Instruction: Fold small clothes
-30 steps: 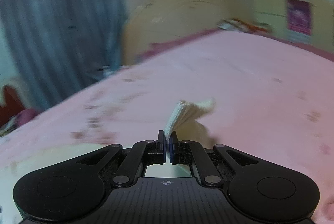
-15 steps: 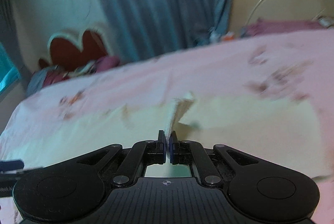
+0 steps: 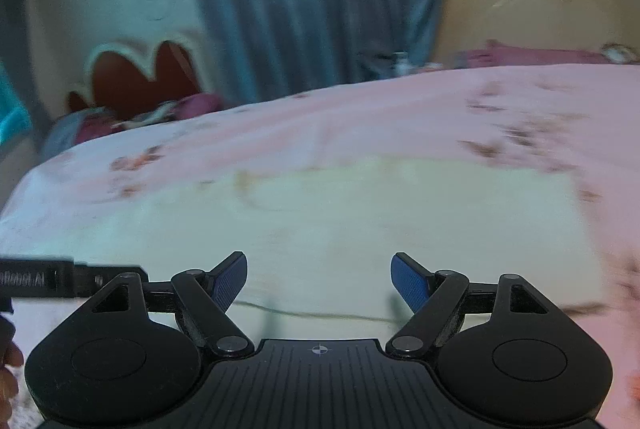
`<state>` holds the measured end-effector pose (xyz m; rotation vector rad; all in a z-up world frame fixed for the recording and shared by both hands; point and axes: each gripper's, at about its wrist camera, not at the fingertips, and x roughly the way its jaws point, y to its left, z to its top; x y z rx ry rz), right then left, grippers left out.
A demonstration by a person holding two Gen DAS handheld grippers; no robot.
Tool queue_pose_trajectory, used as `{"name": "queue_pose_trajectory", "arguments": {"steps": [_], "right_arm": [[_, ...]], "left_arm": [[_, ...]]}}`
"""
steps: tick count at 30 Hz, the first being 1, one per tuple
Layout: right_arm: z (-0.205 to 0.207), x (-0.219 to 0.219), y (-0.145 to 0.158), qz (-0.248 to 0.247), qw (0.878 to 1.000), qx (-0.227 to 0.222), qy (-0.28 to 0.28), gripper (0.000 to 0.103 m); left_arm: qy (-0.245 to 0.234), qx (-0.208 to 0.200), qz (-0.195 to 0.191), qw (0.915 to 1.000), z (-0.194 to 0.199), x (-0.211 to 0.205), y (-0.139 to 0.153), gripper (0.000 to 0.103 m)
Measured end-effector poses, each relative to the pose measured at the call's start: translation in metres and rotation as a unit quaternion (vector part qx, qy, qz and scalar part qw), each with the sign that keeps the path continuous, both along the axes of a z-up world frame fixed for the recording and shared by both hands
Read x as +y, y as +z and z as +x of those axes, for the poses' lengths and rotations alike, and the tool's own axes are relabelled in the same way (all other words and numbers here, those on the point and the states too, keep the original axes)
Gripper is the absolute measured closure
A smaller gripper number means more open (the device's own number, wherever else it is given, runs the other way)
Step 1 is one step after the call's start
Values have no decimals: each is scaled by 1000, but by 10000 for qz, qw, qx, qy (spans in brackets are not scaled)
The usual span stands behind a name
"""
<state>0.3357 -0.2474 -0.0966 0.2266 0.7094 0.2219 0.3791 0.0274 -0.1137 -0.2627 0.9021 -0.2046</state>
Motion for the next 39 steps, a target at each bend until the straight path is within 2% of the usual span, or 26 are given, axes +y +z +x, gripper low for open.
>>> {"name": "queue_pose_trajectory", "arguments": {"steps": [2,5,7,8,10,12,16,19,22,26,29,30,31,32,33,36,39], "right_arm": [[-10,-20,-3,-172,9996,74,-223,25],[-20,-48,-11,-293,9978,242,-534,25],[-25,-66,-15,-234,9966,333,-721,25],[-27,-71,-17,-252,9959,354,-788,25],[-29,-79,-22,-353,9944,415,-902,25],[-28,-84,-29,-416,9928,501,-1009,25],[-23,-89,-36,-407,9909,584,-1143,25],[-17,-85,-40,-410,9902,617,-1181,25],[-8,-80,-43,-443,9899,642,-1184,25],[0,-77,-45,-391,9896,610,-1244,25],[6,-75,-44,-307,9901,564,-1247,25],[9,-72,-44,-322,9908,513,-1212,34],[11,-70,-44,-338,9914,512,-1153,68],[13,-68,-45,-301,9922,546,-1084,80],[15,-67,-46,-206,9926,564,-1060,87],[15,-66,-44,-209,9931,518,-1033,94],[9,-78,-44,-177,9897,537,-1317,95]], "left_arm": [[-99,119,-140,9998,11,-15,-11,29],[-217,265,-329,9989,26,-32,-29,53],[-138,421,-417,9982,32,-35,-39,57],[-59,392,-479,9981,33,-37,-43,58],[33,334,-496,9982,35,-41,-44,67],[24,273,-637,9976,37,-43,-48,90],[-13,182,-666,9976,38,-50,-45,96],[-17,-135,-963,9953,35,-44,-19,97],[-6,-595,-1236,9905,31,-31,21,97],[228,-1051,-1245,9864,26,3,56,97],[473,-1197,-908,9875,21,30,59,97],[552,-1163,-795,9885,21,38,55,97],[676,-1063,-713,9895,20,48,48,97],[788,-941,-658,9903,21,54,39,97],[874,-821,-610,9909,22,59,30,97],[987,-517,-400,9930,19,69,2,97],[1020,-311,-250,9940,20,69,-17,97]]}}
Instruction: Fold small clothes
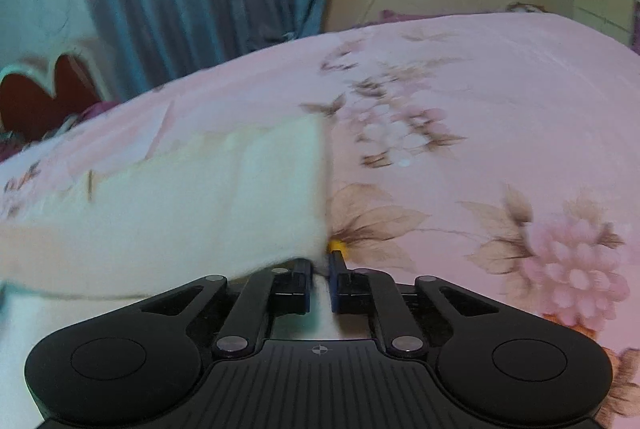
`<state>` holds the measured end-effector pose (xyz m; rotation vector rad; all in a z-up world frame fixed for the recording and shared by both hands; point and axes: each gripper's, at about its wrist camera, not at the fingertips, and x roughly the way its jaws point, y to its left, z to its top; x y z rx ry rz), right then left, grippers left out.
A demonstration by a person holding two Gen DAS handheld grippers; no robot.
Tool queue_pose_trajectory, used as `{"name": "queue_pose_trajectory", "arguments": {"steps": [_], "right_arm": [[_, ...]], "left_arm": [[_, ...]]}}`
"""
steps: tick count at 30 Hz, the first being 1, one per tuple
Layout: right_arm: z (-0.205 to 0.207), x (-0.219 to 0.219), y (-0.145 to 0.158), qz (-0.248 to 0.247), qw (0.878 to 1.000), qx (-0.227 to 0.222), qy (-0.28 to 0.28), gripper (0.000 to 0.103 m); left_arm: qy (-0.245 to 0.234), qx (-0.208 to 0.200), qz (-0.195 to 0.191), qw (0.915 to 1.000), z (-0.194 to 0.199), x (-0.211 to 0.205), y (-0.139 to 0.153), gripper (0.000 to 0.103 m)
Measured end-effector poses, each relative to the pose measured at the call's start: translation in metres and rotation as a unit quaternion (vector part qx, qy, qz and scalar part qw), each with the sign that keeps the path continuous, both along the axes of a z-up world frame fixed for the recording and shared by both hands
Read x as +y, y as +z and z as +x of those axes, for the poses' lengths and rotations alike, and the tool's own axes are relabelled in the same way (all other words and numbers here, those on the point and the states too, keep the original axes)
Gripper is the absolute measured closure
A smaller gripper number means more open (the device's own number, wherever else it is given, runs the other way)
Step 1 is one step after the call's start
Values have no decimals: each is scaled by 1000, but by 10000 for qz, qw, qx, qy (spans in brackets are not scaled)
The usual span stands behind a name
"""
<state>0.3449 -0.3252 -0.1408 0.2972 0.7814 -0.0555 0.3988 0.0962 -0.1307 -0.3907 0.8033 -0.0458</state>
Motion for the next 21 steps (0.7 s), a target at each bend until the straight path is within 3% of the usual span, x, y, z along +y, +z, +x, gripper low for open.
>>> {"name": "queue_pose_trajectory", "arguments": {"steps": [4,8,9,10,11,12,21], "right_arm": [[0,0,2,-104,9996,157,186,95],[-7,-2,11,-212,9990,201,350,93],[-9,-3,14,-265,9989,201,342,79],[-11,-4,17,-315,9988,183,321,49],[-14,-6,21,-356,9989,112,285,36],[-17,-7,27,-426,9987,-18,267,31],[14,-14,52,-518,9980,-287,212,31]], "left_arm": [[-70,307,265,9992,4,-1,-20,94],[18,176,554,9983,-3,1,-10,70],[84,84,644,9979,-7,4,-5,61],[143,8,715,9973,-8,5,-1,56],[221,-95,779,9967,-11,7,6,50],[255,-182,816,9962,-13,8,10,48],[100,-541,836,9950,-16,-7,33,48]]}}
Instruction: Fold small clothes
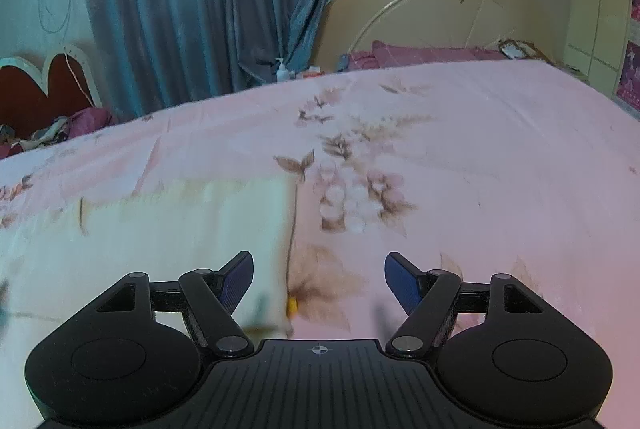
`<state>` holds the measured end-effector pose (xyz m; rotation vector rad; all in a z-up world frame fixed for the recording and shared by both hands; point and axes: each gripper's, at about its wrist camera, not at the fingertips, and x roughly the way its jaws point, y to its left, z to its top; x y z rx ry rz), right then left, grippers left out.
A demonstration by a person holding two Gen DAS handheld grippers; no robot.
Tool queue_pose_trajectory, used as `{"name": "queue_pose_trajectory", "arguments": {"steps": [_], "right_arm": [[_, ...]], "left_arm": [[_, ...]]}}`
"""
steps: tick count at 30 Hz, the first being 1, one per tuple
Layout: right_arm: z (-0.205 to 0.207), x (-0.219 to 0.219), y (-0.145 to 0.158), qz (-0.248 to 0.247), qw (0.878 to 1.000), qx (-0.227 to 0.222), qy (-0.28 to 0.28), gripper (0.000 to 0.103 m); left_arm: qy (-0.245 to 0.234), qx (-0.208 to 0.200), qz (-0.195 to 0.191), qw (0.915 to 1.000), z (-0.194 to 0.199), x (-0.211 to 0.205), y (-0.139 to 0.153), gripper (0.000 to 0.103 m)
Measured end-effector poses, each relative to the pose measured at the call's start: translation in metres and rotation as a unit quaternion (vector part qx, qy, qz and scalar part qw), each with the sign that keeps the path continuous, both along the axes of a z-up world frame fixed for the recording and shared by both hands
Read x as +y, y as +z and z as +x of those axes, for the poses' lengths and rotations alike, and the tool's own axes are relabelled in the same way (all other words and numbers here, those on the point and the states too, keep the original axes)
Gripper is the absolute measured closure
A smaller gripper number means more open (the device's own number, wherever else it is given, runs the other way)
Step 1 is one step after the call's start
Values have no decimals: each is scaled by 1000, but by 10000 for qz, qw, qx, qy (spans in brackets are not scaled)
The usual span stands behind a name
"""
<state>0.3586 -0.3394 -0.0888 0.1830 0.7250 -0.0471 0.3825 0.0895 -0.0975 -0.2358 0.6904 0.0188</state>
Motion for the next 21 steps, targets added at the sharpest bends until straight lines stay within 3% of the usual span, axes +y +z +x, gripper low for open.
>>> {"name": "queue_pose_trajectory", "arguments": {"steps": [9,15,21], "right_arm": [[53,13,-21,35,9994,202,262,31],[85,11,-39,96,9993,299,216,31],[105,12,-53,147,9990,348,255,32]], "left_arm": [[-176,332,-83,9993,23,-25,-27,48],[-148,566,62,9983,34,-28,-49,48],[-246,536,284,9979,33,-34,-52,45]]}}
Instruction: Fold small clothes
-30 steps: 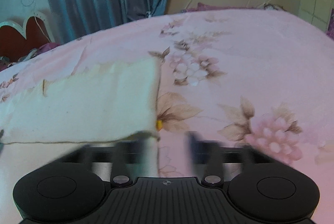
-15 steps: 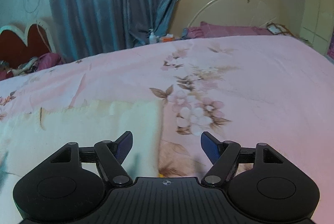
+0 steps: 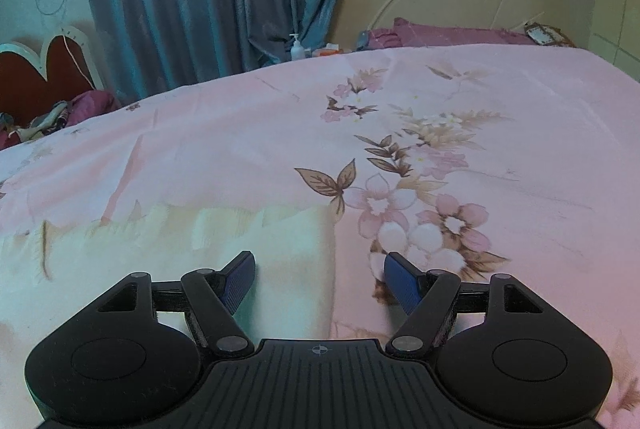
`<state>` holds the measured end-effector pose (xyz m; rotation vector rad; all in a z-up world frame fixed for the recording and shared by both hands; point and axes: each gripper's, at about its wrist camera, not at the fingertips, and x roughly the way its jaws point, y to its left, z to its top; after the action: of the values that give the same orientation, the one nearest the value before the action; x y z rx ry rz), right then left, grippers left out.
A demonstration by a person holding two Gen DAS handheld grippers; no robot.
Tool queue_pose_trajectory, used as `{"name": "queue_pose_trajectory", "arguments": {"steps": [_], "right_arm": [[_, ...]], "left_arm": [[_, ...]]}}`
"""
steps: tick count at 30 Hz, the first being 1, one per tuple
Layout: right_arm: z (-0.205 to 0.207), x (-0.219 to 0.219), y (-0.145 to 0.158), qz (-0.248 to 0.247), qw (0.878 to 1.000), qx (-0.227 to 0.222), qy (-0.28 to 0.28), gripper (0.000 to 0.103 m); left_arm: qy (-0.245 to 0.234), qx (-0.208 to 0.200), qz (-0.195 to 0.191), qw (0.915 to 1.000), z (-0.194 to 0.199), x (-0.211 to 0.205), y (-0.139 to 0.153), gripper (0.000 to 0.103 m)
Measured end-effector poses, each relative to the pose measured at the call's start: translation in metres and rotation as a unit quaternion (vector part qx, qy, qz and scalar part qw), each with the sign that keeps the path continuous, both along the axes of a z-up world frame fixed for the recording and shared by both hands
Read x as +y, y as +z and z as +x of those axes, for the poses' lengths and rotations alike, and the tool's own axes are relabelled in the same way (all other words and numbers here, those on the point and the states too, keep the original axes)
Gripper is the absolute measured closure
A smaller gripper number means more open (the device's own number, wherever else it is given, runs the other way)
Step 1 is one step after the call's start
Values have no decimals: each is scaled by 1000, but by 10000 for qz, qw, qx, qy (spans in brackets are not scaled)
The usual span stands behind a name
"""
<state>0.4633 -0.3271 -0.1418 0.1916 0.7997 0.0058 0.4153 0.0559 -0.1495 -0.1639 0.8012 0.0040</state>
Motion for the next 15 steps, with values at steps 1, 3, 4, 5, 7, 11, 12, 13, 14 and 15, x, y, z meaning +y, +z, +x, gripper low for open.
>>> {"name": "queue_pose_trajectory", "arguments": {"steps": [1,3,4,5,7,11,12,13,14,15], "right_arm": [[2,1,-2,12,10000,11,14,43],[6,0,-8,175,9998,87,64,62],[7,0,-9,224,9997,78,58,62],[8,0,-10,220,9997,56,67,62],[8,-2,-10,347,9993,21,96,86],[4,-8,-9,277,9996,-51,24,96],[4,-10,-13,272,9996,-51,-5,96],[3,-10,-12,277,9996,-74,-34,96],[3,-10,-11,233,9997,-69,-70,96],[4,-10,-10,195,9998,-49,-88,96]], "left_arm": [[2,-1,7,10000,0,0,0,45],[-10,-5,27,10000,0,-1,0,44],[-15,-9,46,10000,0,-2,0,43],[-16,-9,61,10000,1,-2,-1,43],[-16,-9,79,10000,1,-3,-1,43],[-4,-2,44,10000,1,-3,0,43],[-7,-2,40,10000,1,-2,0,43],[-8,-4,45,10000,1,-2,0,43],[-7,-6,60,10000,1,-2,1,43],[-5,-12,77,10000,0,-2,2,43]]}}
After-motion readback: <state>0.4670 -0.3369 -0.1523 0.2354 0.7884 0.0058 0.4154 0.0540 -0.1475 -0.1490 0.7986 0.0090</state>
